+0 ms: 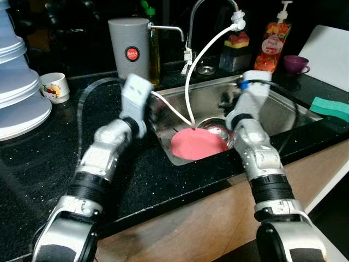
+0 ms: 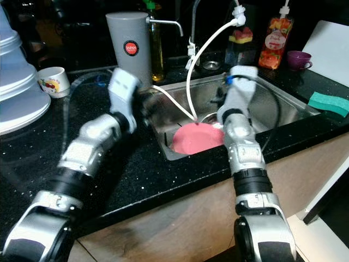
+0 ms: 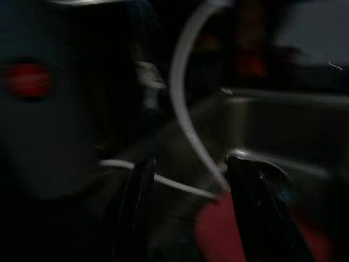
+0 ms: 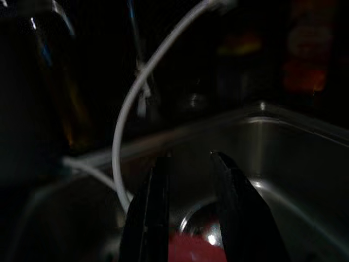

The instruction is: Kitchen organization

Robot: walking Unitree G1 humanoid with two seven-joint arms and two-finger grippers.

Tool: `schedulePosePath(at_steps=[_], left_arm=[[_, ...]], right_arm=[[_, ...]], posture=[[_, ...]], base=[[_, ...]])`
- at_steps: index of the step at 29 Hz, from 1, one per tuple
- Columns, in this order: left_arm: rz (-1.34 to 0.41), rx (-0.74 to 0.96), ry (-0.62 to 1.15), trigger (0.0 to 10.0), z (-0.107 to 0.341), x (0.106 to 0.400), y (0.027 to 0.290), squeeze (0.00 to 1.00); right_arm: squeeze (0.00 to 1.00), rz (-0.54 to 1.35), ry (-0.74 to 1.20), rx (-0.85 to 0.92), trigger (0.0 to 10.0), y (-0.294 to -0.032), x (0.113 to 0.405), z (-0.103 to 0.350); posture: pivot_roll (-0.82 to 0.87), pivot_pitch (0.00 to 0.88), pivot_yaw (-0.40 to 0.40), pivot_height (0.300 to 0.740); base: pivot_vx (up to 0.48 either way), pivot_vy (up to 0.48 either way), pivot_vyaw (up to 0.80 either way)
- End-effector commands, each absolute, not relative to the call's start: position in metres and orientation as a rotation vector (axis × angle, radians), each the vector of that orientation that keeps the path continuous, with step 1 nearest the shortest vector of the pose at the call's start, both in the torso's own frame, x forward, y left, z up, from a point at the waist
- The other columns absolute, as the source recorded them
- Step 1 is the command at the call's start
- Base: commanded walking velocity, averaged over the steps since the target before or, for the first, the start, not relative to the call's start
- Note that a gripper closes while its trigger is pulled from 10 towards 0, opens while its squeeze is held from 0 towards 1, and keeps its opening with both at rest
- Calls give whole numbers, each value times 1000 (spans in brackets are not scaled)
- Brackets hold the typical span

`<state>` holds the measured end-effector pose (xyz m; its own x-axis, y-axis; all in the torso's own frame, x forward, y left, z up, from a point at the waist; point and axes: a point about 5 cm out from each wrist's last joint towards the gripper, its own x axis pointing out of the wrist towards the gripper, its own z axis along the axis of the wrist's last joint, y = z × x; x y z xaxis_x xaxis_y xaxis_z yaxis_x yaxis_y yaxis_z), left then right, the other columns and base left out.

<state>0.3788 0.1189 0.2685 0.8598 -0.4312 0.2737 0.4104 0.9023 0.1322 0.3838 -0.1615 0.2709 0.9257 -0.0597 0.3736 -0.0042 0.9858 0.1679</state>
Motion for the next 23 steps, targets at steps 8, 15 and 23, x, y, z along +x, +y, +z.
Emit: schedulePosePath(at_steps=[8,15,23], left_arm=[[-149,-32,-399,10000,261,332,176,0],[-127,32,-370,10000,247,317,168,0],[-124,-19,-338,10000,246,318,164,0]], right_arm=[[0,205,-369,341,10000,-132,347,233],[0,277,-359,379,10000,-114,343,233],[0,319,-339,388,10000,-109,340,233]], posture=[[-47,39,53,740],[-45,31,47,740],[-49,18,43,740]], base=[[0,0,0],[0,0,0],[-33,0,0]])
